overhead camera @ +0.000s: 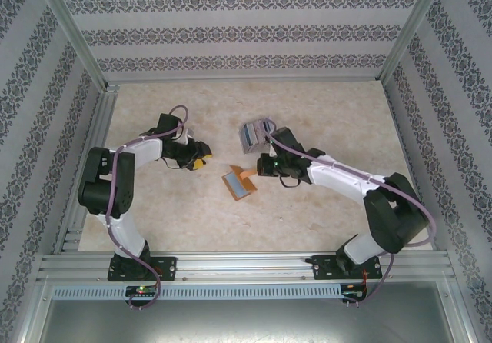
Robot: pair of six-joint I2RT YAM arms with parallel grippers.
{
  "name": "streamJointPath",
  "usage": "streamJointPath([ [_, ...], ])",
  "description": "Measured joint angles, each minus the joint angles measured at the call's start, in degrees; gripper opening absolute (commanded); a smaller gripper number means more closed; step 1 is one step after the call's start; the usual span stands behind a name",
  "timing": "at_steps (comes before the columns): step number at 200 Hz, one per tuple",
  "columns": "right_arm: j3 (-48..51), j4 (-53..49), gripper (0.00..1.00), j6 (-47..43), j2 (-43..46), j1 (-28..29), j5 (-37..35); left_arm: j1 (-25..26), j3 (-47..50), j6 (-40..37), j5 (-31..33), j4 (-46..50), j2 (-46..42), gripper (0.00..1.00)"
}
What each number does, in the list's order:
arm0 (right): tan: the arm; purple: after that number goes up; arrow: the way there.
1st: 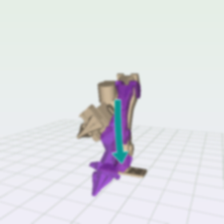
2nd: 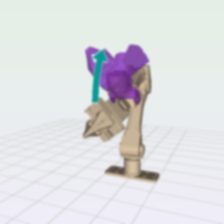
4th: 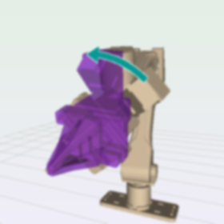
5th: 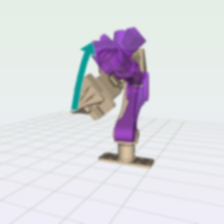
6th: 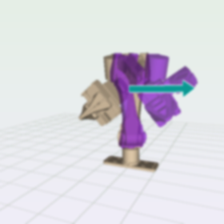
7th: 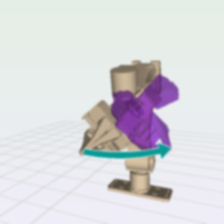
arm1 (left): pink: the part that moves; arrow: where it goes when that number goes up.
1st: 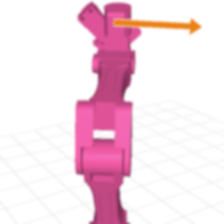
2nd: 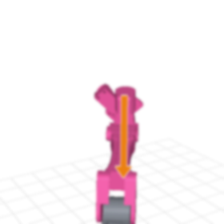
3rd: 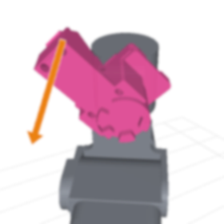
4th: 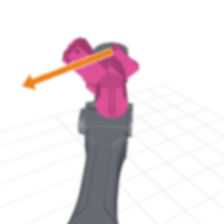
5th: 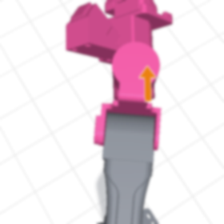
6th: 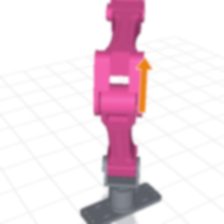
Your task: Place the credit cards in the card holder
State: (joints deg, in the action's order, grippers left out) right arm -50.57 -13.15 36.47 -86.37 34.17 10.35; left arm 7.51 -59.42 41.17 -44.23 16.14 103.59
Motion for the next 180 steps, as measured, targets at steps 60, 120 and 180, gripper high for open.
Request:
streamJointPath([
  [60, 9.2, -1.0, 0.0, 0.0, 1.9, -12.1, -2.3, 0.9, -0.2, -0.2, -1.2, 0.0, 1.0, 0.47],
  [120, 9.4, -0.3, 0.0, -1.5, 0.6, -15.4, -3.4, 6.2, -1.9, 0.3, -3.5, -1.9, 3.1, 0.5],
  [180, 9.4, -0.2, 0.0, -2.0, -0.3, -14.9, -3.4, 10.2, -6.9, 2.1, -5.1, -2.5, 4.6, 0.49],
])
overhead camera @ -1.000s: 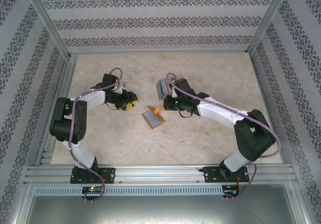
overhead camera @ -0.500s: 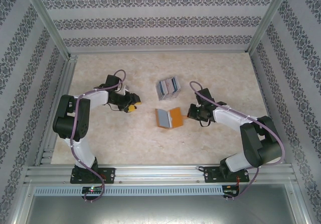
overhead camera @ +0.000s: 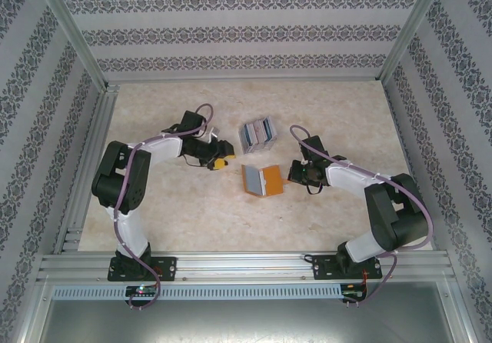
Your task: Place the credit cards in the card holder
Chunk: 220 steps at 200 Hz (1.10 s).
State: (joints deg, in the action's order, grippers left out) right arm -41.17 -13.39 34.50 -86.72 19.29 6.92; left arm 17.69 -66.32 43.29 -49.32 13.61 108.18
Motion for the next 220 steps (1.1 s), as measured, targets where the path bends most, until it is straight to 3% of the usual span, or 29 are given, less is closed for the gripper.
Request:
streamJointPath([
  [76, -0.3, 2.8, 0.0, -0.2, -2.6, 0.0, 0.5, 1.5, -0.3, 0.9, 0.0, -0.6, 0.0, 0.42],
  [220, 0.3, 4.5, 0.0, -0.4, -2.7, -1.2, 1.0, 3.2, 1.4, -2.7, 4.3, 7.7, 0.1, 0.5],
])
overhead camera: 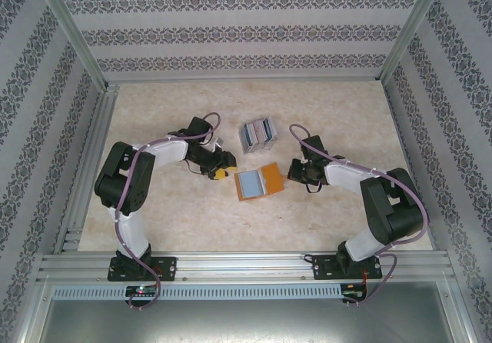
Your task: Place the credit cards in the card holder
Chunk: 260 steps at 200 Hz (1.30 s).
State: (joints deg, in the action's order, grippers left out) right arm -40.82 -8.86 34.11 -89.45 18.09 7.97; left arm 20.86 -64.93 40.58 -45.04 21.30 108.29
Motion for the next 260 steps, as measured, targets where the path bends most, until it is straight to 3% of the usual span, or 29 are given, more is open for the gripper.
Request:
streamJointPath([
  [93, 0.7, 1.0, 0.0, 0.0, 0.3, 0.0, 0.0, 7.9, -9.5, -1.4, 12.7, 10.6, 5.4, 0.51],
  [155, 1.0, 1.0, 0.0, 0.0, 0.6, 0.0, 0.2, 8.0, -9.7, 0.1, 12.3, 10.1, 5.4, 0.43],
  [260, 1.9, 1.9, 0.0, 0.0, 1.0, -0.3, 0.7, 8.4, -9.6, 6.8, 5.3, -2.3, 4.7, 0.33],
])
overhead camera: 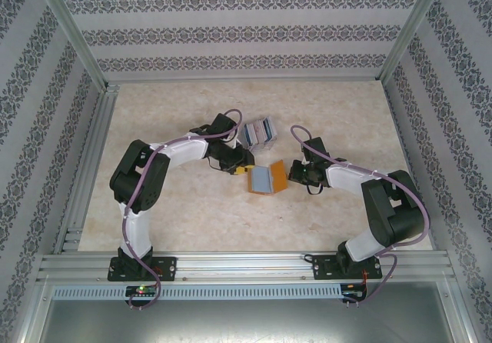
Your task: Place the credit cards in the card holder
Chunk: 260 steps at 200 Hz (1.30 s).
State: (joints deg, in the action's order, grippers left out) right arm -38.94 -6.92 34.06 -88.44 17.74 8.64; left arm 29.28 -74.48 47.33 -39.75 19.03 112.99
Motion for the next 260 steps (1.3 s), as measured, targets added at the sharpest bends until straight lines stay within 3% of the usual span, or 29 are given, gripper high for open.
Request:
streamJointPath([
  [54, 0.0, -0.1, 0.0, -0.2, 0.1, 0.0, 0.0, 0.0, 0.3, 1.6, -1.3, -3.3, 0.0, 0.23],
  [148, 0.0, -0.3, 0.0, -0.8, 0.1, 0.0, 0.4, 1.7, 0.3, 3.1, -5.1, -6.3, 0.0, 0.22],
  [185, 0.0, -0.3, 0.0, -1.0, 0.1, 0.0, 0.7, 2.0, -0.1, 2.2, -5.1, -6.0, 0.0, 0.05],
  [221, 0.0, -0.3, 0.0, -1.0, 0.1, 0.0, 0.9, 2.0, -1.4, 0.8, -4.9, -3.9, 0.0, 0.0],
  [260, 0.0, -2.4, 0.14, -1.1, 1.2, 0.0, 2.0, 1.7, -5.5, -3.7, -1.8, 3.2, -0.1, 0.0],
])
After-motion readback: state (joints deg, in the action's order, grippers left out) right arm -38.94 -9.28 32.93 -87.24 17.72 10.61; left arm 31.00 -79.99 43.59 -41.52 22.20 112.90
